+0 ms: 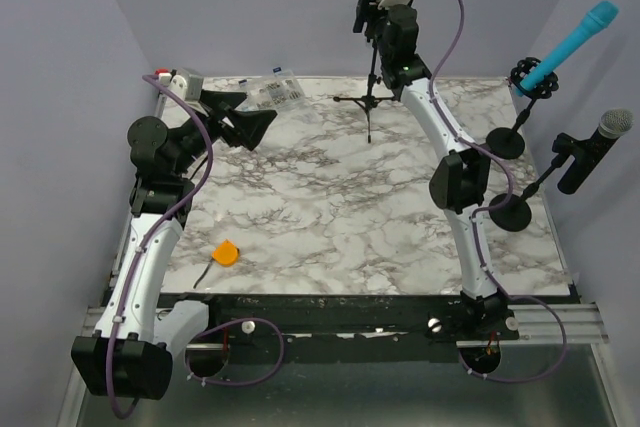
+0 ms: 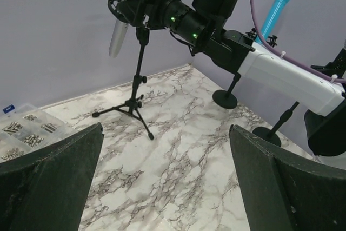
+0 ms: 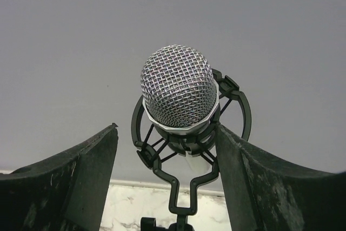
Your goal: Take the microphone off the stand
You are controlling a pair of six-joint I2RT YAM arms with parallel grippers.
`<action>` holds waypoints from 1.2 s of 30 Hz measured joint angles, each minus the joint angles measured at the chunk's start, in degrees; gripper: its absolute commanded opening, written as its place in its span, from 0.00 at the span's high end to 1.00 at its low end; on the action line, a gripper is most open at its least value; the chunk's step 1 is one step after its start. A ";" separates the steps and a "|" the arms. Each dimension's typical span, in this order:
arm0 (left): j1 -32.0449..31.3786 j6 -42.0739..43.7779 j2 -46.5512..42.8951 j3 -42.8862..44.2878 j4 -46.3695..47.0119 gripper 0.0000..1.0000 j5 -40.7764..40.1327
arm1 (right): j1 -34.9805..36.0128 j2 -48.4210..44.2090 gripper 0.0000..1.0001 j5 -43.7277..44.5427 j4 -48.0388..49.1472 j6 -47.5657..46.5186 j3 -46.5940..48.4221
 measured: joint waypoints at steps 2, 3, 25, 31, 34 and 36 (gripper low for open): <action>0.00 -0.02 0.09 -0.02 0.07 0.01 0.15 | -0.02 0.85 0.31 0.81 1.16 -0.66 0.52; 0.00 -0.02 0.13 -0.02 0.13 0.01 0.20 | -0.02 1.09 0.32 1.05 1.57 -0.90 0.57; 0.00 -0.63 1.40 -0.02 0.83 0.02 0.83 | -0.07 6.12 0.53 3.91 8.48 -7.30 4.61; 0.00 -1.01 1.95 -0.02 1.14 0.02 1.01 | -0.07 6.29 0.66 3.72 8.48 -7.89 4.96; 0.00 -1.25 2.34 -0.07 1.16 0.02 1.09 | -0.07 6.29 0.70 3.58 8.48 -7.96 4.96; 0.00 -1.31 2.38 -0.24 1.16 0.02 1.09 | -0.07 6.29 0.74 3.48 8.48 -8.04 4.96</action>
